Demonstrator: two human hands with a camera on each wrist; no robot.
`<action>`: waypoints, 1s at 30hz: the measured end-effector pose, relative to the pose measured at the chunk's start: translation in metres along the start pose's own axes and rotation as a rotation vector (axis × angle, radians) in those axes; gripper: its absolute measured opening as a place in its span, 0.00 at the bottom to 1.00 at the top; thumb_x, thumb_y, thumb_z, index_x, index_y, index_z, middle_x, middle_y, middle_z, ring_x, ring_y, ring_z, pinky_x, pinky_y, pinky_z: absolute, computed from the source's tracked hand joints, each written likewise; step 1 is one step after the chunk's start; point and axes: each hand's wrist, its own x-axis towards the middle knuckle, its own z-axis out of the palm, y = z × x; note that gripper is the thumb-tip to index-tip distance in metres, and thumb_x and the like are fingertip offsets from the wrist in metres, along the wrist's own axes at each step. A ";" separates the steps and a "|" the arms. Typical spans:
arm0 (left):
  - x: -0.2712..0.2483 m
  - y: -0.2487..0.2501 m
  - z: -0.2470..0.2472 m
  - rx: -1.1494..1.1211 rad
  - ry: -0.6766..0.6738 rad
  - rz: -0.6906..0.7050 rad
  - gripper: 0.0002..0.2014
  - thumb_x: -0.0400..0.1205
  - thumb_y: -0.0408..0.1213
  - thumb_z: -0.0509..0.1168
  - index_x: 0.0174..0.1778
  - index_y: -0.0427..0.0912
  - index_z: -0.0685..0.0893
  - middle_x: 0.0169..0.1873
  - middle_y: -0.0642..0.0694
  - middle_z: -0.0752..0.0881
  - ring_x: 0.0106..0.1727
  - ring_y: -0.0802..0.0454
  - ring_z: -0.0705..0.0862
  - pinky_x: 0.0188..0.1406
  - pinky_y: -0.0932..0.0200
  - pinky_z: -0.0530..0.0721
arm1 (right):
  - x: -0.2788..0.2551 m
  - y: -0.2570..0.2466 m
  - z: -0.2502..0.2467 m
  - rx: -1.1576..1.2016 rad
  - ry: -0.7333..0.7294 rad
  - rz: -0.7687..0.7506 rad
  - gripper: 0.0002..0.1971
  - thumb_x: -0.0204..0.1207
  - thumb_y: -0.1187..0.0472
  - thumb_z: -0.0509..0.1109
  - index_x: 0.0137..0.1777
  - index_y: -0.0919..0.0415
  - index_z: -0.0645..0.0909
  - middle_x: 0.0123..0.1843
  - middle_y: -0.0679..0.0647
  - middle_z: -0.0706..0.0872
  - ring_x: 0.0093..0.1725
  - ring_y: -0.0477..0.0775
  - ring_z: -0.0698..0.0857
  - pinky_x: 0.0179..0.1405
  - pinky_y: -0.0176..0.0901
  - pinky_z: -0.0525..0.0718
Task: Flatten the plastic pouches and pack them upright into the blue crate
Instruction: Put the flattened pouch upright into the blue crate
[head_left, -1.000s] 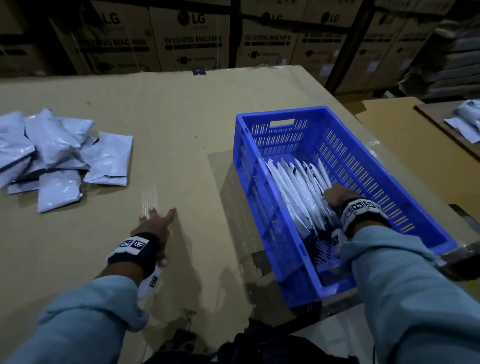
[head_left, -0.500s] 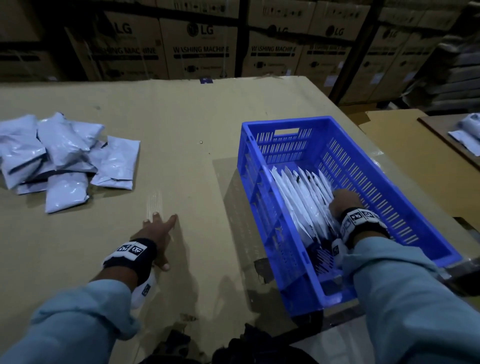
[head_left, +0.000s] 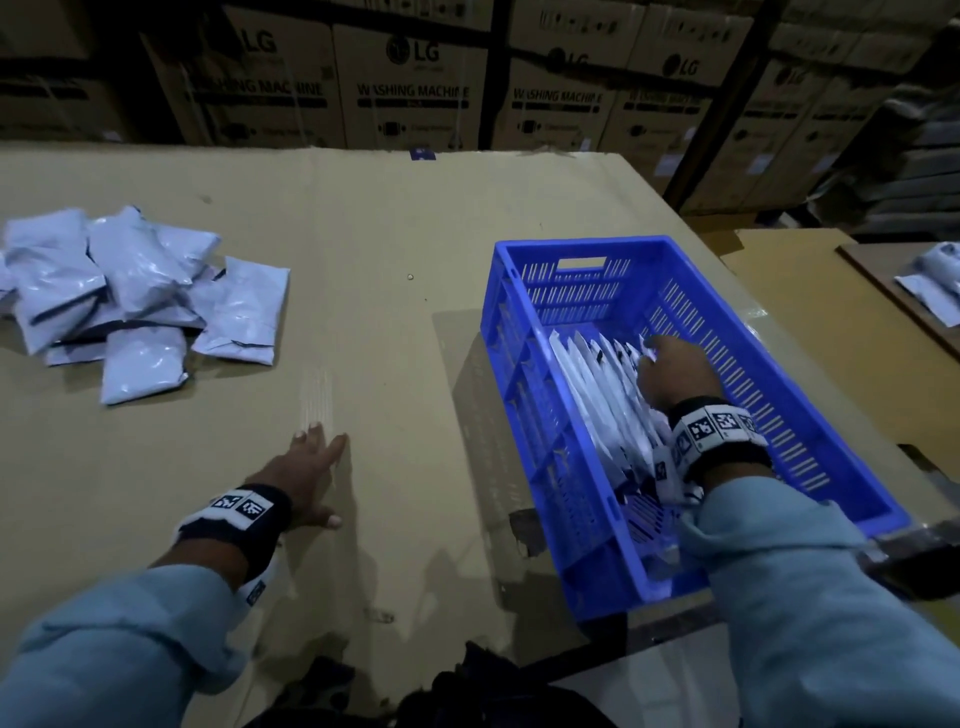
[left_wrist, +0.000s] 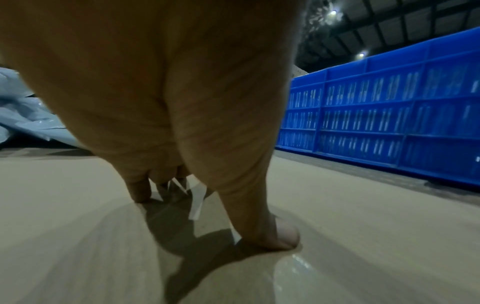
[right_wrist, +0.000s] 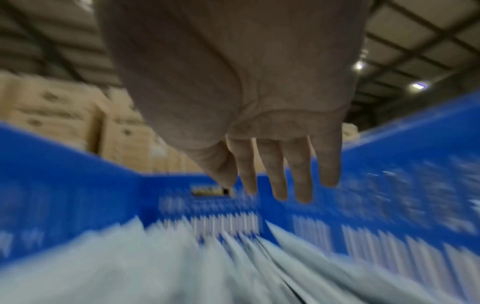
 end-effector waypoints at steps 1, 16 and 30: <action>-0.003 0.000 0.001 -0.013 0.004 0.006 0.64 0.73 0.60 0.79 0.91 0.50 0.38 0.89 0.36 0.37 0.90 0.36 0.41 0.88 0.41 0.58 | -0.003 -0.010 -0.006 0.001 0.027 -0.052 0.19 0.84 0.57 0.63 0.72 0.60 0.82 0.68 0.66 0.85 0.65 0.71 0.84 0.64 0.63 0.85; -0.066 -0.100 0.013 0.057 0.065 0.020 0.50 0.80 0.64 0.67 0.91 0.58 0.43 0.90 0.51 0.39 0.90 0.51 0.46 0.85 0.38 0.60 | -0.086 -0.202 -0.019 0.091 0.029 -0.415 0.19 0.85 0.52 0.67 0.72 0.57 0.83 0.72 0.61 0.84 0.74 0.64 0.80 0.73 0.59 0.79; -0.151 -0.334 0.042 0.015 0.160 -0.084 0.44 0.83 0.69 0.56 0.90 0.58 0.45 0.91 0.50 0.44 0.90 0.48 0.48 0.84 0.39 0.61 | -0.208 -0.423 0.152 0.202 -0.205 -0.441 0.18 0.84 0.51 0.67 0.71 0.53 0.84 0.71 0.58 0.84 0.71 0.62 0.81 0.71 0.56 0.79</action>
